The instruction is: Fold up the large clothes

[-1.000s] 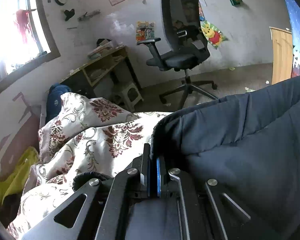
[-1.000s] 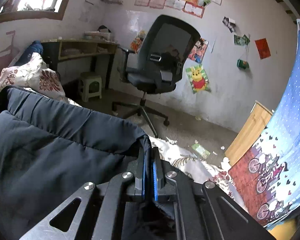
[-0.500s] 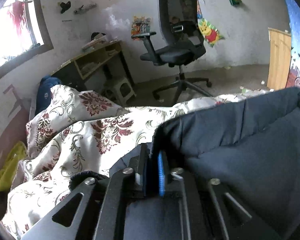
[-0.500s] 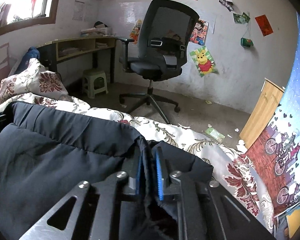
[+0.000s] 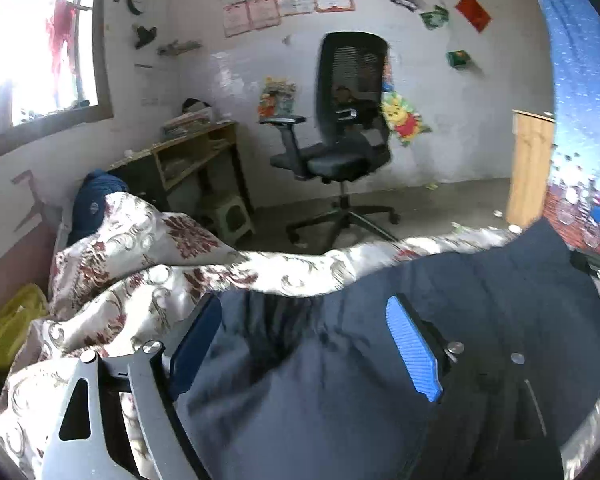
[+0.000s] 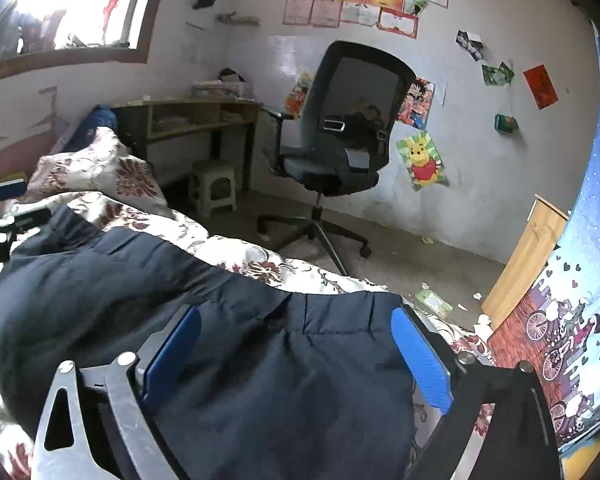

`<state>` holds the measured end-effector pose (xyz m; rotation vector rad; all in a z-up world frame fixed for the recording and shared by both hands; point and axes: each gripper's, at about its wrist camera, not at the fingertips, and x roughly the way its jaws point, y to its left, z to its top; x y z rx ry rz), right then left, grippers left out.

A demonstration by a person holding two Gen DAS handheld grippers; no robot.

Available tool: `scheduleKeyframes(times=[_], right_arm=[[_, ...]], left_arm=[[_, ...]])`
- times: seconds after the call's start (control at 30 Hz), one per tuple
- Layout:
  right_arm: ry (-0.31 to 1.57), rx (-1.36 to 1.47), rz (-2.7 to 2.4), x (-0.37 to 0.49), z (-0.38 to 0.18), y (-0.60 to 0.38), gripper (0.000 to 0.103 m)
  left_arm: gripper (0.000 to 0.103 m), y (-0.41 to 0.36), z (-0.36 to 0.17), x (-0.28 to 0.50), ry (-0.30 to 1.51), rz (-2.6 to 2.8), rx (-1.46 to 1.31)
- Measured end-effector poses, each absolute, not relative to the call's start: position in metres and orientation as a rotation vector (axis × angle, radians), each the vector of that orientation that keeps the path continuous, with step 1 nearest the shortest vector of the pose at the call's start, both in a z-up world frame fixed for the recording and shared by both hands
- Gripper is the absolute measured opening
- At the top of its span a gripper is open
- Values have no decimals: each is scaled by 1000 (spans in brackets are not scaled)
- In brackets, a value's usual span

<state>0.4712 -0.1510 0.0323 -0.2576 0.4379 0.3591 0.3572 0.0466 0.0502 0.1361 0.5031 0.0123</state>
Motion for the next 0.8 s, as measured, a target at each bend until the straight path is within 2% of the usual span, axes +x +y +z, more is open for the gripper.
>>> scheduleKeyframes(times=[0.4, 0.6, 0.8], right_arm=[[674, -183, 581, 418, -15, -165, 98], [769, -223, 584, 414, -47, -158, 97], [785, -220, 553, 431, -61, -149, 98]], left_arm=[[81, 37, -8, 294, 707, -218, 158], [81, 21, -31, 307, 772, -224, 188], [84, 19, -36, 330, 781, -206, 161]])
